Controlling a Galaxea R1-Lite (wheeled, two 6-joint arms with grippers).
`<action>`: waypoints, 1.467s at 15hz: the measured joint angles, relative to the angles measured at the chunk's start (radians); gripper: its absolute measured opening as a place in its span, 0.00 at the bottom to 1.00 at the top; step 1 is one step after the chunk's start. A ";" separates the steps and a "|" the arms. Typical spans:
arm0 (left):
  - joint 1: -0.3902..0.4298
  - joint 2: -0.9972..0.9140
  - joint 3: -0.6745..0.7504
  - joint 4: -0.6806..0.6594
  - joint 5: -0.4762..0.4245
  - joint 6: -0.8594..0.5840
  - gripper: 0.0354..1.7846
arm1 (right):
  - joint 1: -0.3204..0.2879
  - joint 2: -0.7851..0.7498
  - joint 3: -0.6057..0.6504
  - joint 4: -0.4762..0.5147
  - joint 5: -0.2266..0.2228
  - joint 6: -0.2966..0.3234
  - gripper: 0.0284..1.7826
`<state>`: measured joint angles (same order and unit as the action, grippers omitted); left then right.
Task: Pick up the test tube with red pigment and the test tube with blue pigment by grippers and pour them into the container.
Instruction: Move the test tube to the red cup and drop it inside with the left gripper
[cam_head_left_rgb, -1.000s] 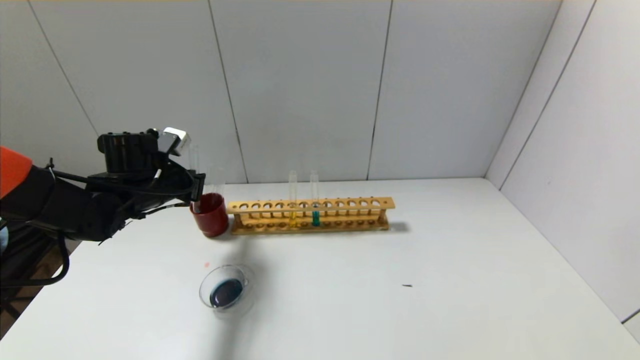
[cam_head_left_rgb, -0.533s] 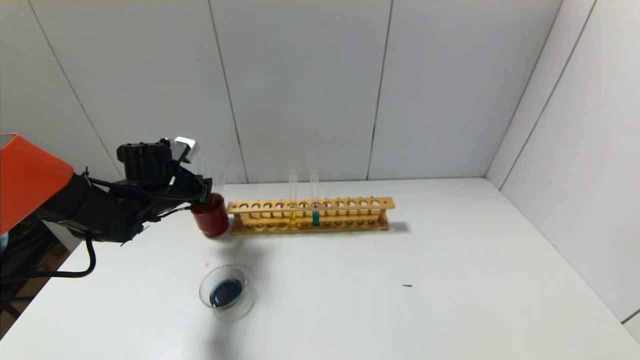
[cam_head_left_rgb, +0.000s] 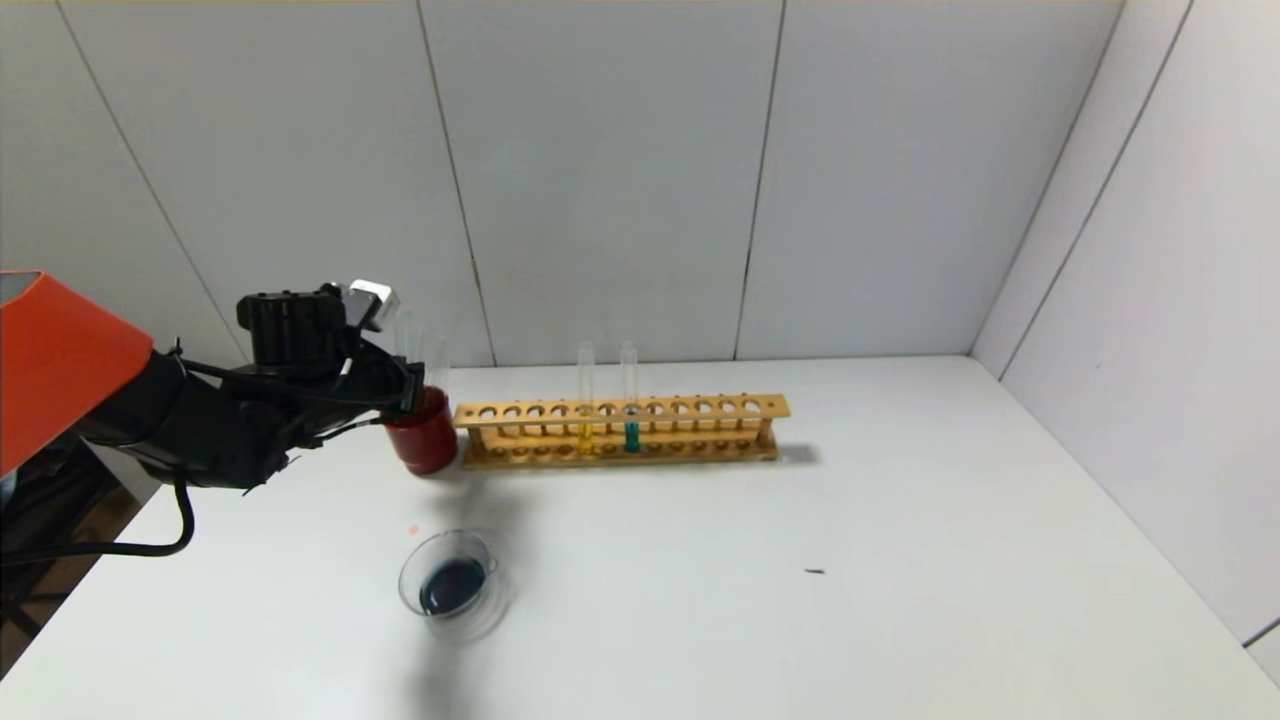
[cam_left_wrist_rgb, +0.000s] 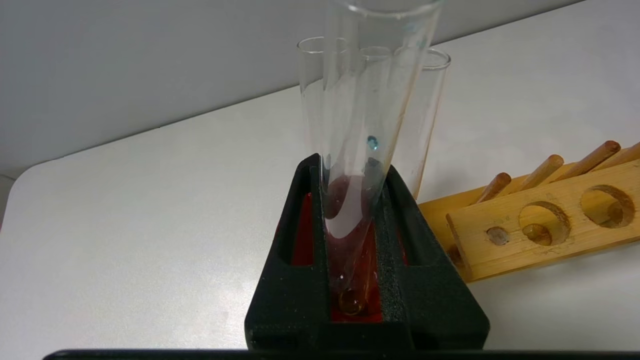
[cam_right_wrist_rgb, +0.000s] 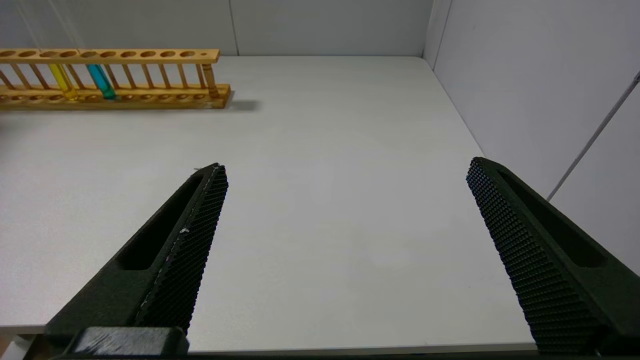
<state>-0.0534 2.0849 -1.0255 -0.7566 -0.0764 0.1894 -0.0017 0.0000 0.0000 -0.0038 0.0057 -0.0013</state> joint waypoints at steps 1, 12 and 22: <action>0.000 0.001 0.000 0.000 0.000 0.000 0.16 | 0.000 0.000 0.000 0.000 0.000 0.000 0.98; -0.002 0.050 0.008 -0.069 0.000 0.000 0.16 | 0.000 0.000 0.000 0.000 0.000 0.000 0.98; -0.004 0.020 0.045 -0.065 -0.002 0.006 0.65 | 0.000 0.000 0.000 0.000 0.000 0.000 0.98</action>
<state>-0.0570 2.1047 -0.9809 -0.8217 -0.0787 0.1951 -0.0017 0.0000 0.0000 -0.0043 0.0053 -0.0013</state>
